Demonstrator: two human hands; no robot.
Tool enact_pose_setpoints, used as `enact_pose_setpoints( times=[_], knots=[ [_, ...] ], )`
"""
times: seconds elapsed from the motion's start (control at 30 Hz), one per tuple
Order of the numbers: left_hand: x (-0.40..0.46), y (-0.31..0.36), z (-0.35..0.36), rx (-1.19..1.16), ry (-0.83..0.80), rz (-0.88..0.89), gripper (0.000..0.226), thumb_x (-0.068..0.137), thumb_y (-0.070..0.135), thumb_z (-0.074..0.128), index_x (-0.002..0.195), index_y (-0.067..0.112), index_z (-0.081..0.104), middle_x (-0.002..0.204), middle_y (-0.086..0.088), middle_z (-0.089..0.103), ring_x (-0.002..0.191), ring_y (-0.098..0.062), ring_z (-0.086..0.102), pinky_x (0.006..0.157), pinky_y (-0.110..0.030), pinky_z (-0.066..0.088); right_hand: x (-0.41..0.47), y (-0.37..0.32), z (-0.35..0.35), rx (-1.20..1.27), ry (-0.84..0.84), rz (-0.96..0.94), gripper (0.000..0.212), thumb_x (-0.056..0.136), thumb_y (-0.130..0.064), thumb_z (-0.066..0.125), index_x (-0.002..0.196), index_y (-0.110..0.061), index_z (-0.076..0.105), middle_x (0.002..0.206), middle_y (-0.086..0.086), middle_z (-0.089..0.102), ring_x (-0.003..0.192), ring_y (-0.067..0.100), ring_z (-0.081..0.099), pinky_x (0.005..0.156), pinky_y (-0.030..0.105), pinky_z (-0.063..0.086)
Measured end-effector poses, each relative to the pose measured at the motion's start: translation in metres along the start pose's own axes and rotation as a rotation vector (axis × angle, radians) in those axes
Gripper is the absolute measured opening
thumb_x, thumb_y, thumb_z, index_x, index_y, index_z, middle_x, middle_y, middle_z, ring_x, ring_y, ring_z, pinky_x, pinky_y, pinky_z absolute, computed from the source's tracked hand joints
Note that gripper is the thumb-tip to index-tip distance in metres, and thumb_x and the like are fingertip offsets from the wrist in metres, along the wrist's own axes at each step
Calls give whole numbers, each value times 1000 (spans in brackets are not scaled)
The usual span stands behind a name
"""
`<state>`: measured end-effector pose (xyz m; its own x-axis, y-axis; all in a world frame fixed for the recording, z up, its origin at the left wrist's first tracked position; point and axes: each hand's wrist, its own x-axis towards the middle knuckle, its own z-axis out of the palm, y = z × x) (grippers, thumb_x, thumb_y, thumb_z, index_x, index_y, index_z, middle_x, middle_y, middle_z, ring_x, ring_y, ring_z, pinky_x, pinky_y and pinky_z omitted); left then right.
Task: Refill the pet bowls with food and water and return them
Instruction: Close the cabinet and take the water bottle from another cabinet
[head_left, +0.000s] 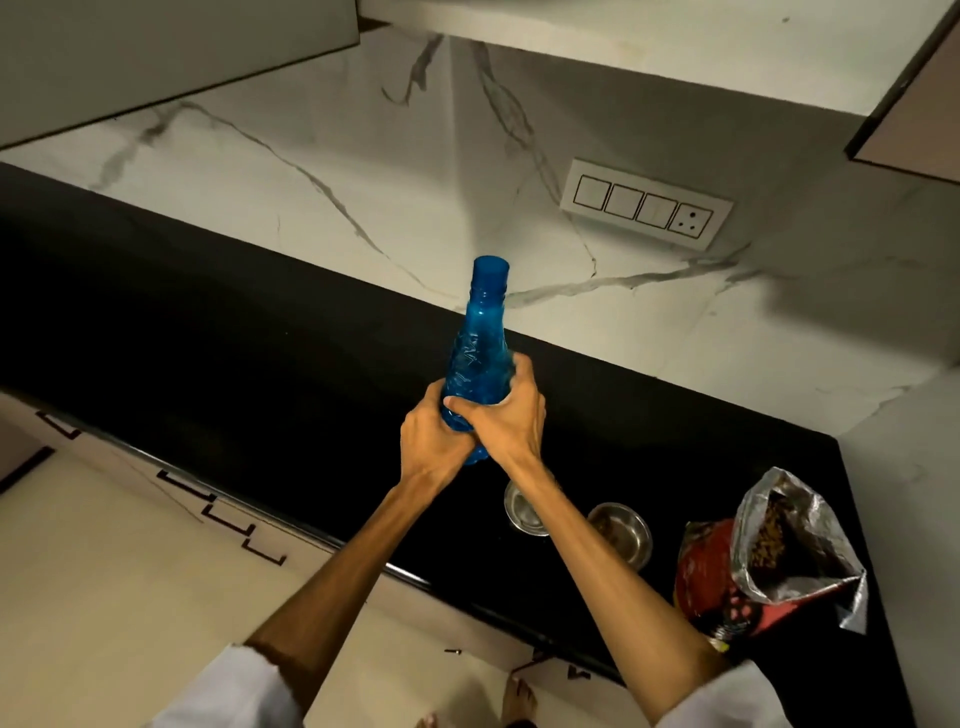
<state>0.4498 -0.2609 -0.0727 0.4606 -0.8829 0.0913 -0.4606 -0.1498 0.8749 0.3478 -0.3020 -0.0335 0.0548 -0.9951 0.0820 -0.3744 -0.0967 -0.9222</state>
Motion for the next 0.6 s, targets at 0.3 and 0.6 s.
enact_pose_setpoints(
  times=[0.3,0.6],
  knots=[
    [5,-51,19,68,-75,-63,69,73,27,80,136,20,54,108,2,75,95,-15,72,84,-31,59,5,56,28,-39,-85,71,89,57,-31,101,130,-34,50,111,-11,73,100,6,72,90,37,63],
    [11,-86,41,71,-130,-95,70,75,24,84,136,21,51,110,4,74,92,-11,72,86,-36,61,12,102,44,-62,-110,95,92,56,-29,101,131,-36,48,112,-12,71,103,9,72,90,39,63]
  ],
)
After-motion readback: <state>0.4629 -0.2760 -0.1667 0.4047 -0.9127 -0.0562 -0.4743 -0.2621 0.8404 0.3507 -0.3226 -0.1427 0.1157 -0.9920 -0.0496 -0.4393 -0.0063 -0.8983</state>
